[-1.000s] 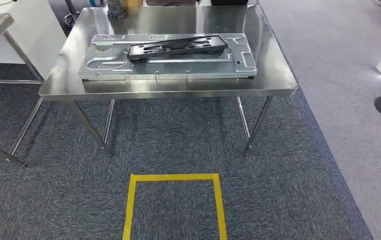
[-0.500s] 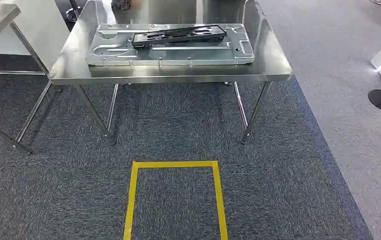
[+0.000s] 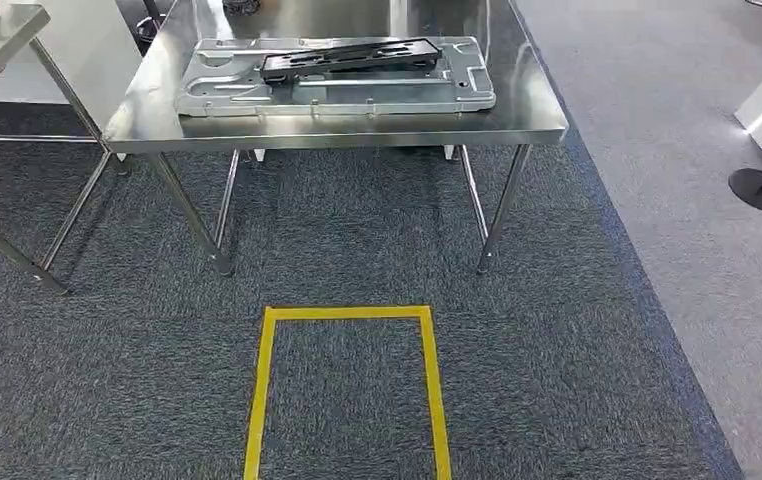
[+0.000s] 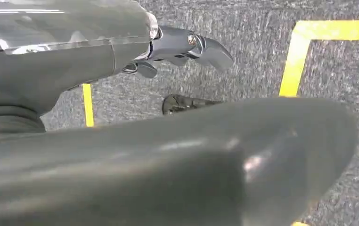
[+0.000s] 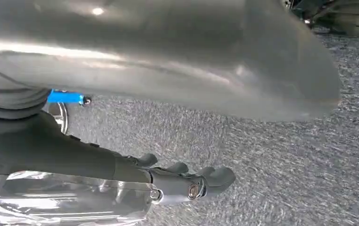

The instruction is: Take the parts from the cabinet and place them on the table.

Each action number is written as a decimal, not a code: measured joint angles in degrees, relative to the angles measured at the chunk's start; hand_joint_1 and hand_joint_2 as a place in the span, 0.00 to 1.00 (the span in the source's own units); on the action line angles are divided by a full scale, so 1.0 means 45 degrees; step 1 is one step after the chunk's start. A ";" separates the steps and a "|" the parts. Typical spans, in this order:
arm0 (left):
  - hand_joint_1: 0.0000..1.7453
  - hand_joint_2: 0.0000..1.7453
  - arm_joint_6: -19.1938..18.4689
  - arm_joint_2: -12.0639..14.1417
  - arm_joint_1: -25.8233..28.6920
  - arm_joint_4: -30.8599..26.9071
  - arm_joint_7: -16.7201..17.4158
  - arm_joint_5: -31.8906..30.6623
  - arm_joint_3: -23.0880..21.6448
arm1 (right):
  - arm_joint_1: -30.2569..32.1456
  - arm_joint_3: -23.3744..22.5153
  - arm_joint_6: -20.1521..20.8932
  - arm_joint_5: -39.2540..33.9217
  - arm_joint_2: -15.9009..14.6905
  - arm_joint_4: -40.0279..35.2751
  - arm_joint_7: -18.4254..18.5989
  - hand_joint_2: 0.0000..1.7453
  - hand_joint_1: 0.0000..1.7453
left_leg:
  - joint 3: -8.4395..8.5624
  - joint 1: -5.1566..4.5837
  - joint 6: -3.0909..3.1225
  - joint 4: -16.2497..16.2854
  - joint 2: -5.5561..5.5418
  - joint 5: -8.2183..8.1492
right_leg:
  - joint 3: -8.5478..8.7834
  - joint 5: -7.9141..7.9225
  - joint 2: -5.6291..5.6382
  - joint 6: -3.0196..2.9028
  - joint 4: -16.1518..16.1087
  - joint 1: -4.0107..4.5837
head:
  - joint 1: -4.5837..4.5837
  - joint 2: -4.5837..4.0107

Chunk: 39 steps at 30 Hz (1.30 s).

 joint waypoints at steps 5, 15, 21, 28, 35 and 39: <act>0.00 0.00 0.0058 0.0000 0.0008 0.0000 0.0058 0.0005 0.0005 | -0.0004 -0.0005 0.0304 -0.0183 0.0000 0.0005 -0.0155 0.00 0.00 | -0.0121 -0.0005 0.0061 0.0005 -0.0001 0.0003 | -0.0026 0.0088 -0.0006 0.0114 0.0002 -0.0020 | 0.0000 0.0000; 0.00 0.00 0.0267 0.0005 0.0013 0.0000 0.0524 -0.0151 0.0015 | 0.0040 -0.0306 0.1947 -0.0718 0.0005 0.0058 0.0752 1.00 0.00 | -0.0525 0.0048 0.0347 0.0069 0.0045 0.0424 | 0.0296 -0.0319 0.0102 0.0373 0.0582 -0.0225 | 0.0000 0.0000; 0.00 1.00 0.0233 0.0010 -0.0058 0.0000 0.0558 -0.0209 0.0015 | 0.0020 -0.0423 0.2025 -0.0830 -0.0015 0.0063 0.0947 1.00 0.00 | -0.0690 0.0006 -0.0072 0.0216 0.0025 0.0330 | 0.0517 -0.0287 0.0085 0.0000 -0.0245 -0.0256 | 0.0000 0.0000; 0.00 1.00 0.0223 0.0083 -0.0025 0.0000 0.0553 -0.0224 0.0015 | -0.0009 -0.0495 0.1870 -0.0850 -0.0019 0.0063 0.1137 1.00 0.00 | -0.2288 0.0253 -0.0521 0.3466 -0.0006 -0.0757 | 0.0345 -0.0309 0.0077 -0.0199 -0.0050 -0.0187 | 0.0000 0.0000; 0.00 1.00 0.0277 0.0068 -0.0079 0.0000 0.0403 -0.0194 0.0073 | -0.0065 -0.0544 0.1904 -0.0966 -0.0087 0.0058 0.1069 1.00 0.00 | -0.1090 0.0357 -0.0299 0.0735 -0.0160 0.0215 | 0.0046 -0.0549 0.0199 0.0190 0.0537 -0.0157 | 0.0000 0.0000; 0.00 1.00 0.0355 0.0073 -0.0071 0.0000 0.0291 -0.0248 0.0092 | -0.0070 -0.0612 0.1977 -0.1180 -0.0087 0.0058 0.0748 1.00 0.00 | -0.1126 0.0301 -0.0219 0.0739 -0.0163 0.0258 | 0.0043 -0.0465 0.0201 0.0317 0.0454 -0.0216 | 0.0000 0.0000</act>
